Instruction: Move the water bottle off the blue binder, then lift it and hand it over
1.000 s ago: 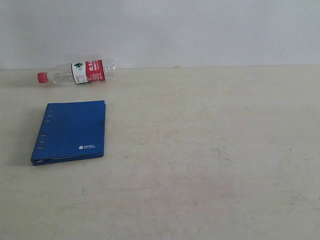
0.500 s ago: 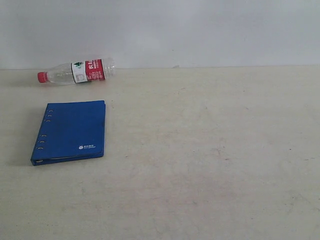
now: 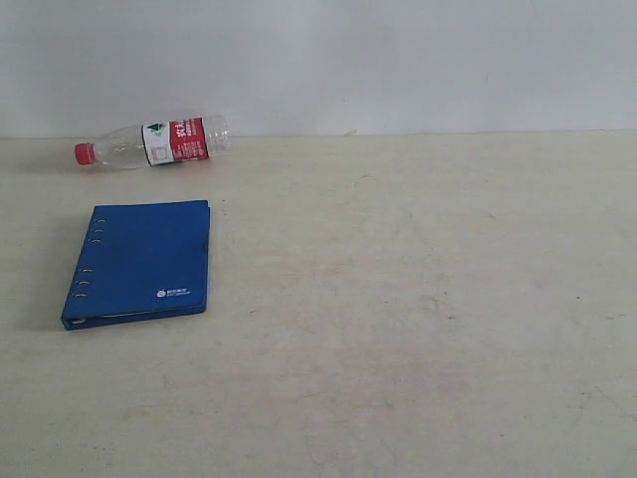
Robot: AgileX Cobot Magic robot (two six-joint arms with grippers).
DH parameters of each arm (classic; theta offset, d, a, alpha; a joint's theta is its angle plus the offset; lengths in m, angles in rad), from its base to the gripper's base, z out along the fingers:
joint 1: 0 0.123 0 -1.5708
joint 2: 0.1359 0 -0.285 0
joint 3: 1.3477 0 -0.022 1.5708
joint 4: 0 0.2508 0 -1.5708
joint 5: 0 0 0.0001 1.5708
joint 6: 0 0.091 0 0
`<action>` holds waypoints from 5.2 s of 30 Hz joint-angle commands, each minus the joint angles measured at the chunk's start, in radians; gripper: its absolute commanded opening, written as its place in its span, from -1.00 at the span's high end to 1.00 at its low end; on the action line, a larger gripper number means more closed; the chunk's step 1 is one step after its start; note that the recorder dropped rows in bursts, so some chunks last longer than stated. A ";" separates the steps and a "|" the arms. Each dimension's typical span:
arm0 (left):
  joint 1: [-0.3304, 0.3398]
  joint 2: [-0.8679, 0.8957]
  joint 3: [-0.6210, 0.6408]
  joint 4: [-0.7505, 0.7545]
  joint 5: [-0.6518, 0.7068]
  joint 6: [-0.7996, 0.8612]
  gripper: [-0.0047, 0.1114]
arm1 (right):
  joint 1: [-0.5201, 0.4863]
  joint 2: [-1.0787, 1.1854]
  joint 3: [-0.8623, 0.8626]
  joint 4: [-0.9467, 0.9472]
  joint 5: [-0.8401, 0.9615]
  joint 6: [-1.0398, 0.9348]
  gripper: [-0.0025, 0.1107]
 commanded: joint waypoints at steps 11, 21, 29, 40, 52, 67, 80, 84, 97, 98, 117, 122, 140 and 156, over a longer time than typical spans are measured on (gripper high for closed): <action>0.004 0.690 -0.051 -0.641 -0.308 0.715 0.73 | -0.150 -0.124 0.655 0.822 -0.199 -0.197 0.96; 0.004 1.324 -0.283 -1.403 -0.322 0.856 -0.25 | -0.148 0.044 0.683 0.891 -0.150 -0.332 0.96; 0.003 1.646 -0.626 -1.414 -0.312 0.853 -0.25 | -0.148 0.044 0.703 0.886 -0.126 -0.353 0.96; -0.014 1.973 -1.036 -1.414 -0.357 0.725 -0.25 | -0.148 0.044 0.703 0.885 -0.127 -0.349 0.96; -0.045 1.979 -1.063 -0.999 -0.234 0.751 0.09 | -0.148 0.044 0.703 0.877 -0.132 -0.327 0.96; -0.158 1.893 -1.062 -0.713 0.130 0.731 0.32 | -0.148 0.044 0.703 0.873 -0.132 -0.323 0.96; -0.187 1.765 -1.062 -0.156 0.056 0.942 -0.39 | -0.148 0.044 0.703 0.873 -0.136 -0.318 0.96; -0.194 1.801 -1.062 -0.108 0.055 0.919 -0.37 | -0.148 0.044 0.703 0.873 -0.136 -0.316 0.96; -0.209 1.908 -1.062 -0.051 0.042 0.905 0.01 | -0.148 0.044 0.703 0.873 -0.136 -0.312 0.96; -0.209 1.910 -1.062 -0.041 0.036 0.890 0.12 | -0.148 0.044 0.703 0.873 -0.136 -0.312 0.96; -0.211 1.675 -1.062 -0.092 0.061 0.803 0.84 | -0.148 0.044 0.703 0.869 -0.138 -0.304 0.96; -0.250 1.569 -1.062 -0.102 0.226 0.818 0.84 | -0.148 0.044 0.703 0.869 -0.138 -0.304 0.96; -0.421 1.582 -1.060 -0.125 0.166 0.811 0.84 | -0.148 0.044 0.703 0.876 -0.138 -0.300 0.96; -0.421 1.598 -1.060 -0.435 -0.140 0.823 0.84 | -0.148 0.044 0.703 0.876 -0.138 -0.300 0.96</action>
